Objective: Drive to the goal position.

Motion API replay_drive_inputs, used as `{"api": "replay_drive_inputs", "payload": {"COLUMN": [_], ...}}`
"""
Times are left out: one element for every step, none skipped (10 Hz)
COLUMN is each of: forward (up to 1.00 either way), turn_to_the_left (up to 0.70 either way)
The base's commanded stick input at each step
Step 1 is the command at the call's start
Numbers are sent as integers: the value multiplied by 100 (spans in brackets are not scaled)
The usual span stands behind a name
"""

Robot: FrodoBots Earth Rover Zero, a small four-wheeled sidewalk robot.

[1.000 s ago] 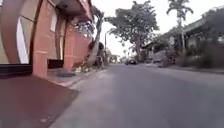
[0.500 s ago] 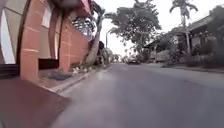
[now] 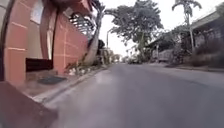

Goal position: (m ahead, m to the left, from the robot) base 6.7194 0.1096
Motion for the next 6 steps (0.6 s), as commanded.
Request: {"api": "replay_drive_inputs", "payload": {"forward": [100, 100, 100, 100, 100, 100], "turn_to_the_left": [0, 0, 0, -13, -33, -40]}}
